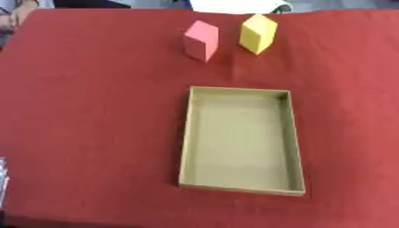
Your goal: Pick up objects on the table and place them in the box.
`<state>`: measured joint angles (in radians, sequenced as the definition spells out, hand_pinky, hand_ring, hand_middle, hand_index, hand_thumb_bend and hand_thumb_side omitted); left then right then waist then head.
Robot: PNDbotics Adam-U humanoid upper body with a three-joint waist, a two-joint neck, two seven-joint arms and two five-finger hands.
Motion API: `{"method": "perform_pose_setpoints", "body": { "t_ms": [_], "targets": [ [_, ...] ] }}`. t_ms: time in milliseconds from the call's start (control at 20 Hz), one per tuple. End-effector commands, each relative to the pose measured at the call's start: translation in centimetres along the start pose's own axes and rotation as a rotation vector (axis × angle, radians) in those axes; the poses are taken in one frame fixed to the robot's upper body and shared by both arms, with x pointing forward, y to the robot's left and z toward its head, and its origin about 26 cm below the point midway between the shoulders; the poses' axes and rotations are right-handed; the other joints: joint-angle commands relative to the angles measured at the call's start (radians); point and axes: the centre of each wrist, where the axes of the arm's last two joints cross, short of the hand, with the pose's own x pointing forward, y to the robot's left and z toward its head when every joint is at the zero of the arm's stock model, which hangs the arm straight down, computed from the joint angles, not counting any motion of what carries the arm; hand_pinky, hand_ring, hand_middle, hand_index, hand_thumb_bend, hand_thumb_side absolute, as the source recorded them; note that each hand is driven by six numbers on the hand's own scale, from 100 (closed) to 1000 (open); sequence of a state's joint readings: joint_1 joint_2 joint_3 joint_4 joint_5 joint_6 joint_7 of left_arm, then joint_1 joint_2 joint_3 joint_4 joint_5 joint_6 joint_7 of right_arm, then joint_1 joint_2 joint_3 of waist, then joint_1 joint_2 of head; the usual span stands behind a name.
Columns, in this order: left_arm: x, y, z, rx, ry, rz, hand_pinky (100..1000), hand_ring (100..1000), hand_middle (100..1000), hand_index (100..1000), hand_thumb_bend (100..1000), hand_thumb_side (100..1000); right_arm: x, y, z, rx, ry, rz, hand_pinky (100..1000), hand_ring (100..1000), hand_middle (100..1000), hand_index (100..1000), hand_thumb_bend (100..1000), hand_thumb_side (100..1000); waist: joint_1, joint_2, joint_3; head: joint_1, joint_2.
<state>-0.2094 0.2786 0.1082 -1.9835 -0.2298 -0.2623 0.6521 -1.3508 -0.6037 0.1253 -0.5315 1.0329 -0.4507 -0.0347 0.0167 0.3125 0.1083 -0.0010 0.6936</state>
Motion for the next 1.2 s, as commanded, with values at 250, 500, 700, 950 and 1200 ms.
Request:
{"method": "perform_pose_setpoints", "body": {
  "t_ms": [250, 500, 700, 950, 1200],
  "targets": [
    [0.4, 0.3, -0.7, -0.015, -0.030, -0.004, 837, 697, 604, 746, 115, 784, 0.1, 1.4, -0.7, 0.071, -0.017, 0.050, 812, 857, 827, 916, 100, 1000, 0.002, -0.024, 0.002, -0.006, -0.006],
    [0.5, 0.2, -0.7, -0.021, -0.032, 0.001, 837, 697, 604, 746, 116, 782, 1.7, 2.8, -1.7, 0.109, -0.050, 0.062, 823, 891, 870, 937, 100, 1000, 0.004, -0.029, 0.001, -0.010, -0.004],
    [0.5, 0.1, -0.7, -0.024, -0.031, 0.008, 837, 698, 605, 746, 118, 780, 4.1, 4.2, -2.9, 0.110, -0.074, 0.055, 826, 906, 882, 944, 100, 1000, 0.005, -0.034, 0.003, -0.015, -0.003],
    [0.6, -0.1, -0.8, -0.026, -0.032, 0.020, 836, 700, 605, 747, 123, 774, 7.3, 6.1, -4.2, 0.098, -0.081, 0.020, 830, 913, 878, 944, 100, 1000, 0.009, -0.042, 0.011, -0.024, -0.001],
    [0.7, -0.3, -0.9, -0.028, -0.030, 0.031, 836, 700, 606, 747, 125, 773, 10.3, 7.2, -5.2, 0.084, -0.060, -0.014, 837, 921, 878, 947, 100, 1000, 0.011, -0.047, 0.016, -0.033, -0.001]
  ]
}}
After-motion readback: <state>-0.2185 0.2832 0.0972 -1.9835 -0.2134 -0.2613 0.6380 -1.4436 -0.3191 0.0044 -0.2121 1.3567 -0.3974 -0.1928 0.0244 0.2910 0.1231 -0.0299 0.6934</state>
